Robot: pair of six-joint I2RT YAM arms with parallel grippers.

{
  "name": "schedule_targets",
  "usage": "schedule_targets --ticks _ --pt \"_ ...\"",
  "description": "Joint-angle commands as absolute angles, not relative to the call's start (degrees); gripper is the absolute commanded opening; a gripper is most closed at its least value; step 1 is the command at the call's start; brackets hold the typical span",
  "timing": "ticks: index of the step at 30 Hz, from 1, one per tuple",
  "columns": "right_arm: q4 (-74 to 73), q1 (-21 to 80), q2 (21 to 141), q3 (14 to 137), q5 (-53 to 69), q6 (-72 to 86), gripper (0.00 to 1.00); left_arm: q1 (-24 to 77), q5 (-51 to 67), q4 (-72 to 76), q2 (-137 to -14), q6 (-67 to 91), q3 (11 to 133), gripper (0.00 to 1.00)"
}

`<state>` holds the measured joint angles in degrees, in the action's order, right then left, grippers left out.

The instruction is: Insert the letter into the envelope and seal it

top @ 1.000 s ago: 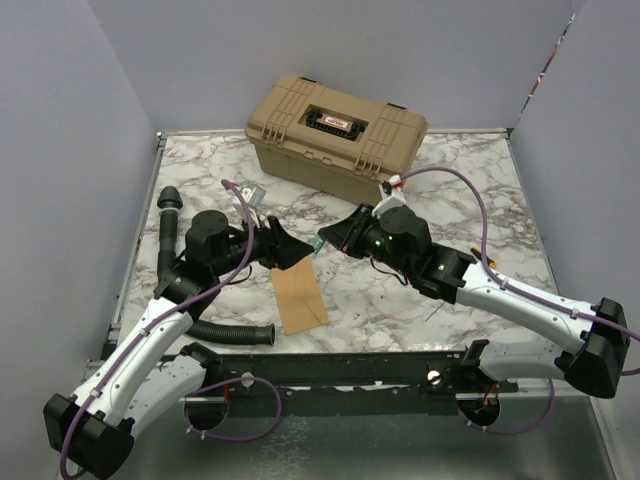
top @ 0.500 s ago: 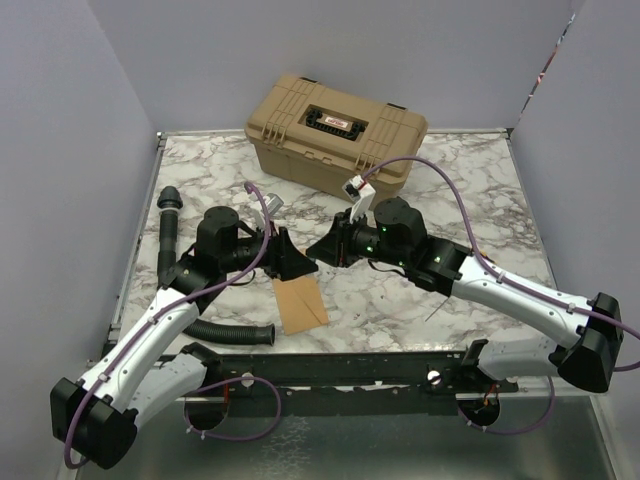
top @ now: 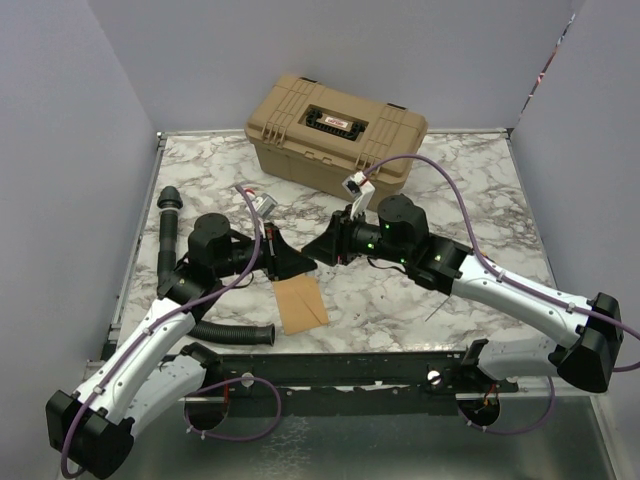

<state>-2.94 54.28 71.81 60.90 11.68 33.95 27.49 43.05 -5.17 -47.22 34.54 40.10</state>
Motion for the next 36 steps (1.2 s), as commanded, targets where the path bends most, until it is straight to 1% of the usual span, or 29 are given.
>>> schedule_targets --ticks 1,2,5,7,9,11,13,16,18,21,22,25,29,32,34,36 --pt "-1.8 54.8 69.0 58.8 9.4 40.1 0.64 27.2 38.7 2.7 -44.9 38.3 37.6 0.00" --pt "-0.9 54.7 67.3 57.3 7.9 41.2 0.68 27.2 37.5 3.4 -44.6 39.1 37.2 0.00" --pt "7.1 54.8 62.8 50.5 7.5 41.7 0.75 27.2 33.5 6.6 -43.6 42.7 35.1 0.00" --pt "9.1 54.8 61.8 48.1 7.9 41.6 0.76 27.2 32.2 11.2 -43.2 47.3 33.3 0.00" --pt "10.6 54.8 62.5 47.1 11.1 40.7 0.76 27.2 30.8 15.8 -43.1 52.5 31.7 0.00" --pt "12.2 54.8 64.0 47.0 14.3 40.2 0.76 27.3 30.0 18.3 -43.1 56.3 31.4 0.00" --pt "14.2 54.8 65.2 46.7 15.0 40.7 0.76 27.2 30.1 19.3 -42.9 59.0 31.5 0.00" --pt "17.5 54.8 67.1 46.9 14.7 41.7 0.72 27.2 30.1 19.5 -41.9 60.6 32.3 0.00" --pt "17.7 54.8 68.6 48.0 14.6 42.1 0.64 27.2 30.3 19.5 -41.7 61.3 32.6 0.00" --pt "18.6 54.8 70.8 49.5 15.2 42.5 0.49 27.2 30.8 19.5 -41.6 62.6 32.5 0.00" --pt "19.5 54.8 71.1 49.4 15.5 42.6 0.47 27.2 31.0 19.4 -41.5 62.6 32.2 0.00" --pt "22.6 54.8 70.7 48.1 15.7 42.7 0.46 27.2 30.5 19.3 -40.8 62.4 31.6 0.00" --pt "24.1 54.8 69.6 46.7 16.0 42.5 0.54 27.2 30.3 18.5 -40.6 61.8 31.8 0.00" --pt "24.4 54.8 68.7 46.1 15.3 42.5 0.55 27.3 30.5 18.3 -40.6 61.5 31.9 0.00" --pt "24.6 54.8 68.2 45.8 14.0 42.7 0.52 27.2 30.6 18.1 -40.6 61.3 31.8 0.00" --pt "24.5 54.8 68.2 45.7 12.4 43.0 0.42 27.3 30.7 18.1 -40.6 61.4 31.7 0.00"
